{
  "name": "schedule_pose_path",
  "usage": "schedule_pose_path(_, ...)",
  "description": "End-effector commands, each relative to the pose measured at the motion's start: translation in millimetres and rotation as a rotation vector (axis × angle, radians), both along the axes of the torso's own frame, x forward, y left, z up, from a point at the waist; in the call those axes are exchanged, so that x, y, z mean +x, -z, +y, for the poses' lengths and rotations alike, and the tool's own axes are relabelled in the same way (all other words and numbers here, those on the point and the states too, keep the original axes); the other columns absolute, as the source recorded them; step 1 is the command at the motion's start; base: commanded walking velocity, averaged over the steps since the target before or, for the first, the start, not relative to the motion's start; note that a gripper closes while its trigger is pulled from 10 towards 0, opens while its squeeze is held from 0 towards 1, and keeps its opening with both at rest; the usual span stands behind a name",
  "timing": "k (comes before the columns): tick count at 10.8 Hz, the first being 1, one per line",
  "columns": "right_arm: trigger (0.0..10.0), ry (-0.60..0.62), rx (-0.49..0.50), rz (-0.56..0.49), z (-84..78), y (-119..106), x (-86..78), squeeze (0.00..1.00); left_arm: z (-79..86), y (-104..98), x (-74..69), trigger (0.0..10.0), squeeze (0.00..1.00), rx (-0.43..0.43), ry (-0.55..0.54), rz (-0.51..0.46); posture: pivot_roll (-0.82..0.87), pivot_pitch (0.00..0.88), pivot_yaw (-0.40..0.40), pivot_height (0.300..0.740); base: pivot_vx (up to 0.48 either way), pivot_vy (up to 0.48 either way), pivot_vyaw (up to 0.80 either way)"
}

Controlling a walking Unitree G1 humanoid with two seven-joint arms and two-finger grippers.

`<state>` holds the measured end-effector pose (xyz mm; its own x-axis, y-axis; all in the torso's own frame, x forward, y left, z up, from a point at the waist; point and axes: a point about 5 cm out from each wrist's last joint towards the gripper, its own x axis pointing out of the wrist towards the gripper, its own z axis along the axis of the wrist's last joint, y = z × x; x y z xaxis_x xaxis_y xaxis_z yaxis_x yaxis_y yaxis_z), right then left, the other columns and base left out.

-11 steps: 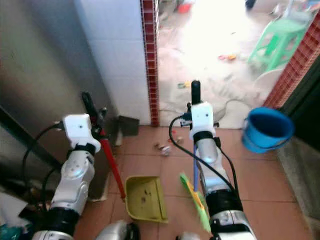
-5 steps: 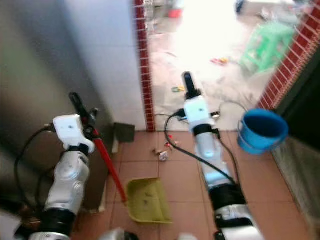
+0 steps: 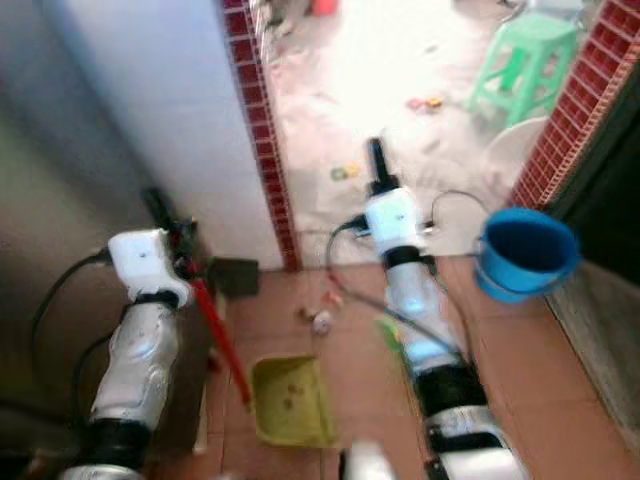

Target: Sweep floor

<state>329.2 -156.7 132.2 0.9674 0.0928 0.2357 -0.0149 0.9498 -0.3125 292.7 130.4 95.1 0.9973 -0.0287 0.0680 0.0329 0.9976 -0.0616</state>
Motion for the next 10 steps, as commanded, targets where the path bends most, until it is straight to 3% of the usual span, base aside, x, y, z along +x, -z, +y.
schedule_pose_path(1,10.0,-0.062,-0.003,-0.047,10.3,-11,1.2,0.00,9.2,-7,-3.4,10.0,0.00,0.066,0.015,-0.045,-0.12,0.000,0.078,0.740,0.000,0.000,0.00)
schedule_pose_path(3,10.0,-0.081,-0.030,-0.027,1.7,-9,2.5,0.00,27.1,-2,-15.4,10.0,0.00,0.095,-0.012,-0.016,-0.09,0.000,0.058,0.740,0.000,0.000,0.00)
schedule_pose_path(5,10.0,-0.120,-0.044,-0.015,3.8,-9,1.0,0.00,29.6,-3,-28.8,10.0,0.00,0.109,-0.014,-0.011,-0.06,0.000,0.018,0.740,0.000,0.000,0.00)
schedule_pose_path(8,10.0,-0.155,-0.046,0.008,0.2,-4,-18.3,0.00,32.8,5,-71.0,10.0,0.00,0.145,0.032,0.051,-0.05,0.001,-0.011,0.740,0.000,0.000,0.00)
schedule_pose_path(9,10.0,-0.150,-0.060,0.024,-0.6,4,-26.2,0.00,38.3,20,-82.5,10.0,0.00,0.171,0.049,0.109,-0.07,0.010,-0.004,0.740,0.000,0.000,0.00)
schedule_pose_path(10,10.0,-0.110,-0.034,0.059,-7.4,11,-28.2,0.00,39.6,34,-84.2,10.0,0.00,0.179,0.060,0.155,-0.07,0.061,-0.002,0.740,0.000,0.000,0.00)
